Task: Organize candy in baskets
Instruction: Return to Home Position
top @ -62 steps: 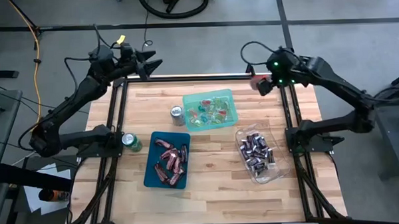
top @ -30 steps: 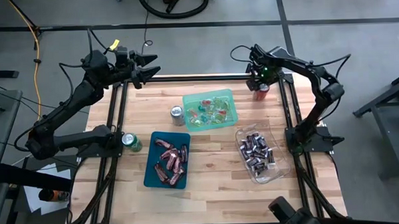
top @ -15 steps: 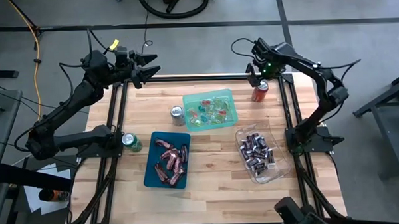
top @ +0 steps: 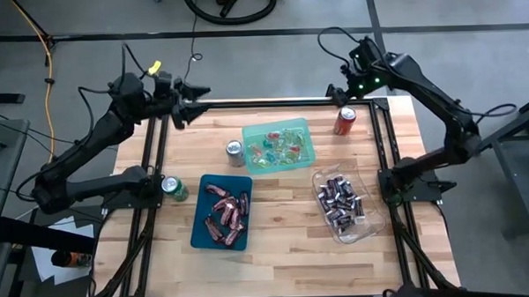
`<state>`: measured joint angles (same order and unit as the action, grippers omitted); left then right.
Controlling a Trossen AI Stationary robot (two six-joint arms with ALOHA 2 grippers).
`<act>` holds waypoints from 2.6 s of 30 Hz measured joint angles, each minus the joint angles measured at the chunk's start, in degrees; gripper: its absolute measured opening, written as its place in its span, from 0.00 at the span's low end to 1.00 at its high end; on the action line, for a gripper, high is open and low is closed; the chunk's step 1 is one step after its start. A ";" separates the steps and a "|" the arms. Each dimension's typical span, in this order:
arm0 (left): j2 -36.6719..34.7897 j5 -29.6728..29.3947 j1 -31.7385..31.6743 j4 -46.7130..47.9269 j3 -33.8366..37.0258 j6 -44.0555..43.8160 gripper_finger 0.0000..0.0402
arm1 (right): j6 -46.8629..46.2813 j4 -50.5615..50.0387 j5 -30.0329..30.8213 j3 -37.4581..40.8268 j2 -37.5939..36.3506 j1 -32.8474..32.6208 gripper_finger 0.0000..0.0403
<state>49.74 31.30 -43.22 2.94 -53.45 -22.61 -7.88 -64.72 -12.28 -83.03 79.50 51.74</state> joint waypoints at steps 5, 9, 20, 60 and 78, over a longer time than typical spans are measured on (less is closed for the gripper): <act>-4.07 -2.87 7.17 -2.44 5.81 -3.08 0.82 | -2.74 5.18 -0.47 1.31 -2.61 -5.38 0.77; -8.97 -9.67 13.33 -10.32 14.41 -8.28 0.67 | -3.73 7.35 -0.42 1.34 -2.79 -9.84 0.65; -22.79 -21.09 23.78 -30.54 36.94 -14.39 0.03 | -5.92 10.67 1.69 1.36 -2.79 -18.47 0.03; -33.91 -36.54 44.48 -45.62 52.74 -9.70 0.00 | -29.56 45.47 9.04 41.16 -40.21 -61.19 0.00; -33.91 -36.48 44.45 -44.76 52.72 -9.72 0.00 | -9.15 80.44 14.22 72.12 -60.38 -60.07 0.00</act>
<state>15.84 -5.17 1.23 -41.82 -0.73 -32.34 -17.03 15.71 1.93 -10.91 19.12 -8.33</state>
